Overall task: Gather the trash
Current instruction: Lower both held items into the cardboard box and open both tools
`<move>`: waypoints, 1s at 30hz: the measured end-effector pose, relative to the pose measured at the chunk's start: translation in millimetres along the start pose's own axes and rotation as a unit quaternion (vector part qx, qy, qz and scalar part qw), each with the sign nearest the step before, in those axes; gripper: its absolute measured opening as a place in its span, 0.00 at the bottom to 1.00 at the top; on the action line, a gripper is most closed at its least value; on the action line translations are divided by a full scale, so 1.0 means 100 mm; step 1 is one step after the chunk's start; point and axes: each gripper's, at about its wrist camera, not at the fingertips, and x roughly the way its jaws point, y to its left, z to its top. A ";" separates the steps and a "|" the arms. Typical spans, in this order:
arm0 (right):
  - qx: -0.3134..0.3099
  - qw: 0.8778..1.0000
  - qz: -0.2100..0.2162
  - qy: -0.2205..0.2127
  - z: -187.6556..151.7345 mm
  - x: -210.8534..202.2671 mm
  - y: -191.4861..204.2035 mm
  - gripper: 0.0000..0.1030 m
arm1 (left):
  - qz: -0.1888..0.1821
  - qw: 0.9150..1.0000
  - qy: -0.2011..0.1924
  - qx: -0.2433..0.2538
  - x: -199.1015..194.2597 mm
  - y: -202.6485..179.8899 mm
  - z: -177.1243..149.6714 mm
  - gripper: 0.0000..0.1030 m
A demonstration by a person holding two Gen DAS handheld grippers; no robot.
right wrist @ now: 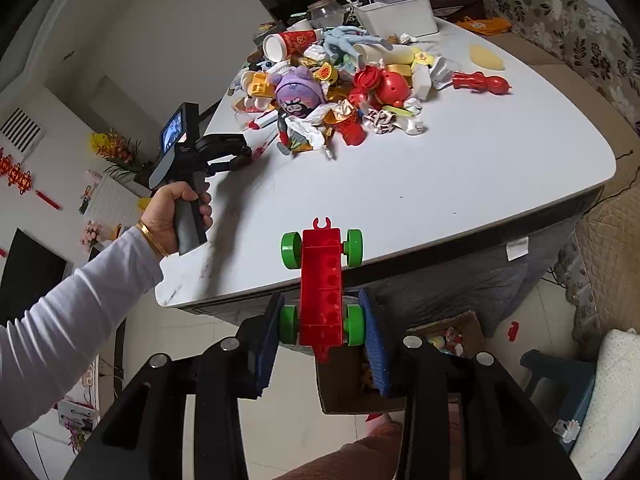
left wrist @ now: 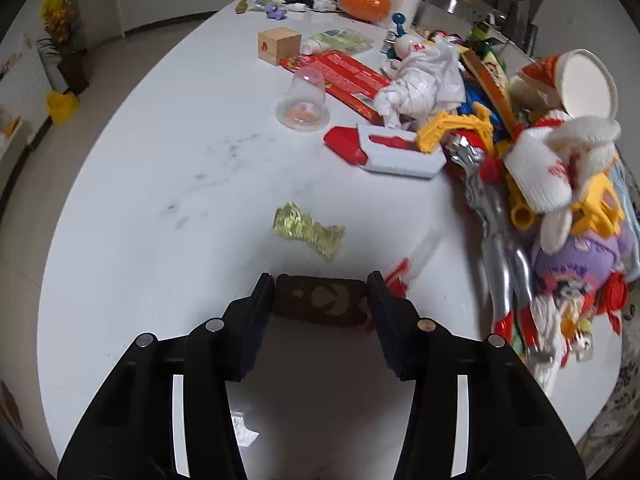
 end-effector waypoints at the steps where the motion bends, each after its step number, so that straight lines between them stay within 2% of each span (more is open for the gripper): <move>1: 0.000 1.000 0.002 0.002 0.01 0.02 0.01 0.37 | -0.007 1.000 0.000 0.000 -0.04 0.01 -0.04 0.46; 5: -0.010 1.000 0.011 0.008 0.06 0.09 0.08 0.37 | -0.040 0.999 -0.017 -0.017 -0.26 0.14 -0.11 0.46; 8: -0.020 1.000 0.018 0.014 0.11 0.13 0.14 0.37 | -0.067 0.997 -0.042 -0.009 -0.58 0.18 -0.21 0.46; 13: -0.040 0.999 0.020 0.027 0.15 0.20 0.19 0.37 | -0.088 0.993 -0.062 0.039 -1.25 0.17 -0.76 0.46; 17: -0.065 0.997 0.014 0.045 0.12 0.30 0.22 0.37 | -0.106 0.991 -0.047 0.065 -1.66 0.18 -1.34 0.46; 21: -0.101 0.992 0.002 0.076 -0.01 0.43 0.22 0.37 | -0.106 0.990 -0.001 0.088 -1.83 0.10 -1.99 0.46; 23: -0.115 0.989 -0.003 0.091 -0.11 0.49 0.18 0.37 | -0.115 0.990 0.027 0.077 -1.77 0.09 -2.23 0.46; 26: -0.122 0.985 -0.006 0.122 -0.31 0.63 0.05 0.37 | -0.108 0.989 0.082 0.063 -1.53 0.01 -2.64 0.46; 30: -0.115 0.980 -0.027 0.161 -0.58 0.89 -0.20 0.37 | -0.107 0.983 0.142 0.053 -1.06 -0.11 -3.13 0.46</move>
